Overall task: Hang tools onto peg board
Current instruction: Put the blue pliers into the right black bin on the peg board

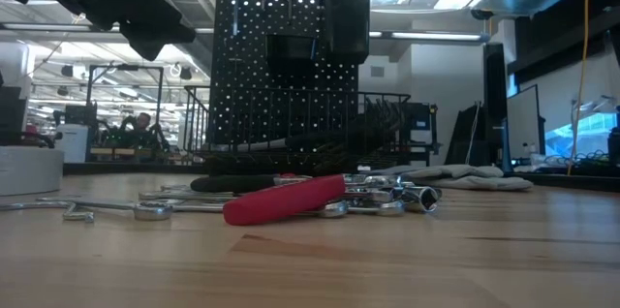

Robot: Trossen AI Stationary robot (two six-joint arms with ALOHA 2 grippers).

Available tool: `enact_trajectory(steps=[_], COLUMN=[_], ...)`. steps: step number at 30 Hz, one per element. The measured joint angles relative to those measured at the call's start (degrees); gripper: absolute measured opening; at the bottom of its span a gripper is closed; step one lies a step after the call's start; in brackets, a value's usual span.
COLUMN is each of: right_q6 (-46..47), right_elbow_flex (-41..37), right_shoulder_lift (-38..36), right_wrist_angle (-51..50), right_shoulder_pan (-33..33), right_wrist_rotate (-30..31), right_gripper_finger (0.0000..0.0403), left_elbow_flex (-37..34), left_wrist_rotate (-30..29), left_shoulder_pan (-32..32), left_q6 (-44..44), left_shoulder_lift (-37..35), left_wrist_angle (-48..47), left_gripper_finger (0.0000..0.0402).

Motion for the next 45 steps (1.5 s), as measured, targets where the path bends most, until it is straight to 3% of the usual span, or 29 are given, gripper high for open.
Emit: enact_trajectory(steps=[11, 19, 23, 30, 45], right_q6=[6.74, 7.85, 7.88, 7.82, 9.80], right_elbow_flex=[-18.53, -28.11, -29.54, -29.90, -23.91], right_shoulder_lift=[0.03, 0.11, 0.11, 1.30, 18.88], right_wrist_angle=[13.68, 28.98, 33.17, 37.73, 38.55], right_shoulder_pan=[3.12, 3.09, 3.09, 3.07, 0.07], right_wrist_rotate=[-1.94, -9.82, -13.69, -13.56, -16.62], right_gripper_finger=[0.0221, 0.0221, 0.0221, 0.0221, 0.0261], left_elbow_flex=[0.00, 0.00, 0.00, 0.00, 0.00], left_wrist_rotate=[0.00, 0.00, 0.00, 0.00, 0.02], left_shoulder_pan=[0.00, 0.00, 0.00, 0.01, 0.07], left_q6=[0.00, 0.01, 0.01, 0.01, 1.15], left_shoulder_lift=[0.38, 2.83, 4.88, 8.33, 11.15], left_wrist_angle=[-0.02, 0.50, 2.26, 3.46, 6.26], left_gripper_finger=[0.0155, 0.0155, 0.0155, 0.0155, 0.0155])
